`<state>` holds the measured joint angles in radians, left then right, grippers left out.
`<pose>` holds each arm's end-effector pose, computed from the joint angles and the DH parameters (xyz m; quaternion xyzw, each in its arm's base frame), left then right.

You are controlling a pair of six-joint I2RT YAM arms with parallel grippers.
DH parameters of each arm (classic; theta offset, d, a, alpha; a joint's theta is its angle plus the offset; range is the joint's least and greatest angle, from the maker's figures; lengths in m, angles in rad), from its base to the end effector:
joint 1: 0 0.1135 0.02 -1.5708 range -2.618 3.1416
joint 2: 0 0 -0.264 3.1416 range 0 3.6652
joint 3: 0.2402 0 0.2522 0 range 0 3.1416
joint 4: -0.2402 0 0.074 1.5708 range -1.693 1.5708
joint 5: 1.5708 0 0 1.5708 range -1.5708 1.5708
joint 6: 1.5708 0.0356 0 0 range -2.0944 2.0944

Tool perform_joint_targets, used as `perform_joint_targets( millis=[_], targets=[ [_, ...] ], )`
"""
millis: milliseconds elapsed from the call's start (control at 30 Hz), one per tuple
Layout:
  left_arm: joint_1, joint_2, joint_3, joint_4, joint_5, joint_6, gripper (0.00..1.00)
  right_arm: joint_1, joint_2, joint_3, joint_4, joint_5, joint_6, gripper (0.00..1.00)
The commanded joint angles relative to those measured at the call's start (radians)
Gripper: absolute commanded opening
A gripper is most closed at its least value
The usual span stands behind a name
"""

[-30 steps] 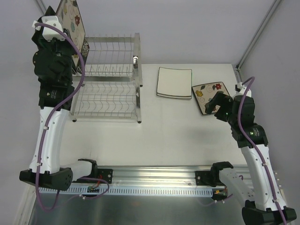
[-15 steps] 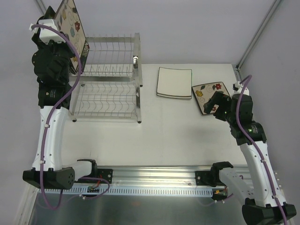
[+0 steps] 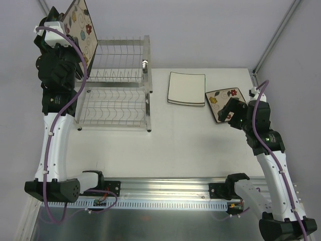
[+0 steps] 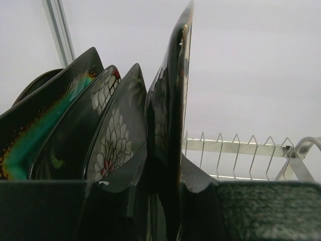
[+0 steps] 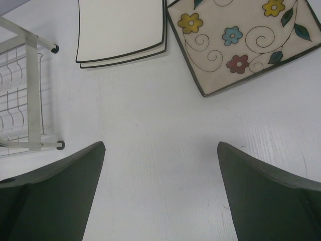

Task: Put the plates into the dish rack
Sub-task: Insert the plate into the dish rack

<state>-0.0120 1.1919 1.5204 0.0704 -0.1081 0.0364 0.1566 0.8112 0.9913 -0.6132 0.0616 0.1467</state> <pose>0.2357 0.0010 0.5371 -0.0316 0.5531 0.0400 0.8315 0.1662 0.0240 0.3619 0.0124 0.8422 0.0557 0.5361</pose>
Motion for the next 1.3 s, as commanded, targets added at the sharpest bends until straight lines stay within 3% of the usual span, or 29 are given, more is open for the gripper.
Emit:
perform_joint_targets(
  millis=[0, 900, 1267],
  targets=[
    [0.004, -0.04, 0.02, 0.292, 0.01, -0.023, 0.0, -0.005, -0.006, 0.03, 0.036, -0.011, -0.015, 1.0],
    [0.004, -0.137, -0.207, 0.322, -0.071, -0.078, 0.0, -0.006, -0.03, 0.006, 0.038, -0.042, 0.011, 1.0],
    [0.003, -0.141, -0.247, 0.325, -0.076, -0.099, 0.08, -0.006, -0.038, 0.001, 0.033, -0.051, 0.014, 1.0]
  ],
)
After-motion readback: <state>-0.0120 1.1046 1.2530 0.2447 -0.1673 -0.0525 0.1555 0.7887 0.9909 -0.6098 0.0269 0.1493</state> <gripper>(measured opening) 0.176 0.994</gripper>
